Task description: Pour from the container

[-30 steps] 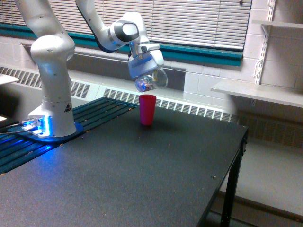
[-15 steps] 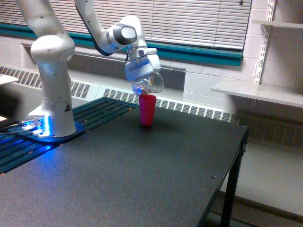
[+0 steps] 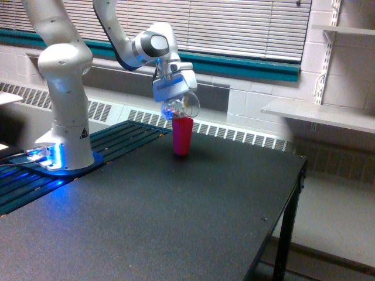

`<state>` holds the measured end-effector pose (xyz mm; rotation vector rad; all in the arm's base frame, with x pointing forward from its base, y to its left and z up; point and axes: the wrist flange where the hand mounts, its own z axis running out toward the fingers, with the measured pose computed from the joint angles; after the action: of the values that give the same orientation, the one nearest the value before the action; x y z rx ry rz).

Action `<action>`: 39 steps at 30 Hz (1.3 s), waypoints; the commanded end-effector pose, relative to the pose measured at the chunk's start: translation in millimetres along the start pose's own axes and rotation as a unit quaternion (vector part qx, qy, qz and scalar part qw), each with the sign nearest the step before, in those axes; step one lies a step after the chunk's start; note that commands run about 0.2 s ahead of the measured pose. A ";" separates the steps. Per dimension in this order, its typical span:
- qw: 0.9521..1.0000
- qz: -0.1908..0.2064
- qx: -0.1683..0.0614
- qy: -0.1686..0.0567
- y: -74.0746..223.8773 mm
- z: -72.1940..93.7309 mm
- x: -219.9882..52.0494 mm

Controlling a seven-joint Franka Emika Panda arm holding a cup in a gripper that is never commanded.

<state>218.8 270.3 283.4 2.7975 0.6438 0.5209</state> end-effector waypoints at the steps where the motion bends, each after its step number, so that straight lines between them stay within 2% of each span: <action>1: 1.000 -0.006 -0.007 -0.002 -4.9 1.4 -1.0; 15: 0.999 -0.027 -0.026 0.004 -9.8 -7.3 9.6; 30: 0.999 -0.029 -0.043 -0.014 6.0 6.1 -2.3; 39: 0.998 -0.030 -0.047 -0.015 11.9 6.2 -3.6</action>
<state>221.3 260.9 277.4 2.7030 0.6637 0.4777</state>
